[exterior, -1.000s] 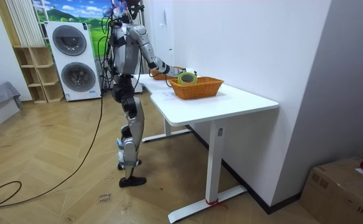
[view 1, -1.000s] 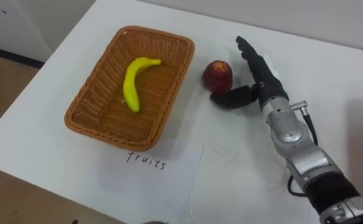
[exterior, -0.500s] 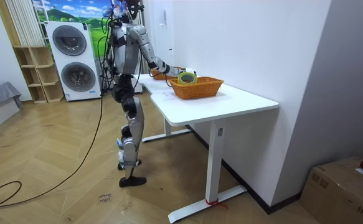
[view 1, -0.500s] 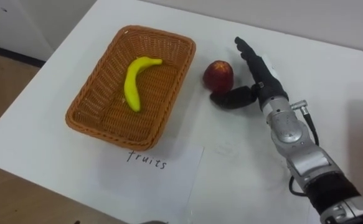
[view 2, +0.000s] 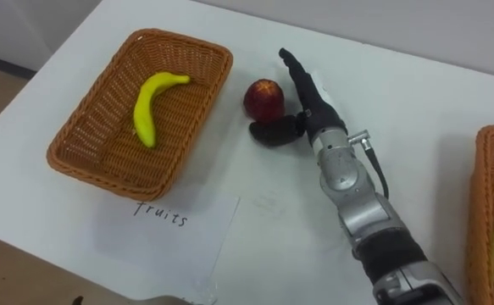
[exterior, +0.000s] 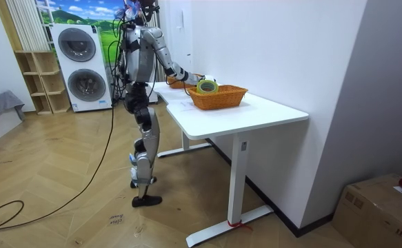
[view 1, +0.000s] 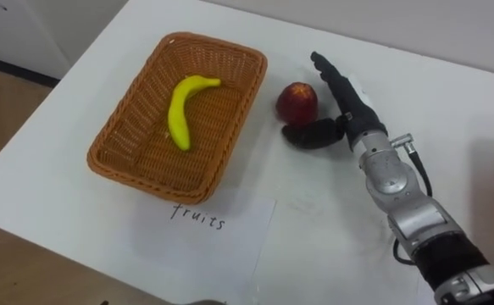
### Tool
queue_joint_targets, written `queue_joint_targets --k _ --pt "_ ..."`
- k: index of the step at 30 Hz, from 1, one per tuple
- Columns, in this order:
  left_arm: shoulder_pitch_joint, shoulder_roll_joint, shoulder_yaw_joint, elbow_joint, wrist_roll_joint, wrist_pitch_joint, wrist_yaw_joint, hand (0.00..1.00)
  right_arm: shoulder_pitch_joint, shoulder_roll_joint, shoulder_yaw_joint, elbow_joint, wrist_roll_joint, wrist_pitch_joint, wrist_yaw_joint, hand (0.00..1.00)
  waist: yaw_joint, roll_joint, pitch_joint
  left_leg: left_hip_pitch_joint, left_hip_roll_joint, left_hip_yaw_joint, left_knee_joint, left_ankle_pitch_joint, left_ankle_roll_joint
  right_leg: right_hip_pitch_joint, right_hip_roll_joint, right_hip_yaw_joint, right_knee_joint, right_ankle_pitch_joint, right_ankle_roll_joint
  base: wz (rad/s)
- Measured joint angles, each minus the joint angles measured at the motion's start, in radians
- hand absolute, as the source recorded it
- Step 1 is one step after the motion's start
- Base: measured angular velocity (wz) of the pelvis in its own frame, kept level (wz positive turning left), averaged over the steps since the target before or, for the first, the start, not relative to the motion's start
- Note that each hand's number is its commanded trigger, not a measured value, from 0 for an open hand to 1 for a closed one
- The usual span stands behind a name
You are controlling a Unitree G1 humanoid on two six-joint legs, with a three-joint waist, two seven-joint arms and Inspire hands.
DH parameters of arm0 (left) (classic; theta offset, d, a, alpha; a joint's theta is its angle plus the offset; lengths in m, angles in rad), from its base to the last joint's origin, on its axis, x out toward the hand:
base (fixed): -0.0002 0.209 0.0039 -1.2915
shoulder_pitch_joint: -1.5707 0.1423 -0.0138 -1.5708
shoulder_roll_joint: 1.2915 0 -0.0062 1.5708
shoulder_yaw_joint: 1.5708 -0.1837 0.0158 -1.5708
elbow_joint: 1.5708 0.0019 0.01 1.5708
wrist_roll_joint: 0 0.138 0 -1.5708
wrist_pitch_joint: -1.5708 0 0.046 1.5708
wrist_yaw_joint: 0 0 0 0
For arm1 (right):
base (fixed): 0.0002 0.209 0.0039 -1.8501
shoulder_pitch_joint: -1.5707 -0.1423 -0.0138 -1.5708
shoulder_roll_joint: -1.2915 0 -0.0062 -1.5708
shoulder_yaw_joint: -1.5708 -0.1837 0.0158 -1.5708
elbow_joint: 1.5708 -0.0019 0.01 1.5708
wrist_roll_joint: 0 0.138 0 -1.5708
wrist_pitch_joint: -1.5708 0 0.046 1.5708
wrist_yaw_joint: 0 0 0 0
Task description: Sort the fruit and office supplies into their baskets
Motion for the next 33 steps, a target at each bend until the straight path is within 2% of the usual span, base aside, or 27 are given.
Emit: queue_joint_targets --k 10,11,12,25,33 --pt "0.0 0.0 0.0 0.0 0.0 0.0 -0.001 0.0 -0.001 0.0 0.012 0.0 -0.018 0.0 0.001 0.0 0.0 -0.003 0.0004 0.0 0.0 0.0 0.0 0.0 0.0 0.0 0.0 -0.001 0.0 0.0 0.0 0.0" --pt "0.0 0.0 0.0 0.0 0.0 0.0 -0.001 0.0 -0.001 0.001 0.013 -0.001 -0.021 0.0 0.001 0.18 0.0 -0.003 0.0004 0.0 0.0 0.0 0.0 0.0 0.0 0.0 0.0 -0.001 0.0 0.0 0.0 0.0" --pt "0.0 0.0 0.0 0.0 0.0 0.0 -0.001 0.0 -0.001 0.001 0.013 -0.001 -0.022 0.0 0.001 1.0 0.0 -0.003 0.0004 0.0 0.0 0.0 0.0 0.0 0.0 0.0 0.0 -0.001 0.0 0.0 0.0 0.0" --pt "0.0 0.001 0.0 0.001 -0.001 0.0 0.0 0.0 -0.04 -0.014 0.02 -0.002 -0.066 0.009 -0.013 1.0 0.004 -0.003 0.0005 0.001 0.0 -0.002 0.0 0.0 0.0 0.001 0.0 -0.001 -0.001 0.0 0.0 0.0" --pt "-0.001 0.001 0.0 0.001 -0.001 0.0 0.0 0.0 -0.044 -0.02 0.019 -0.002 -0.069 0.011 -0.014 1.0 0.025 -0.007 0.0025 0.003 0.0 -0.009 -0.001 0.0 0.0 0.005 0.001 -0.008 -0.002 0.0 0.0 0.02"
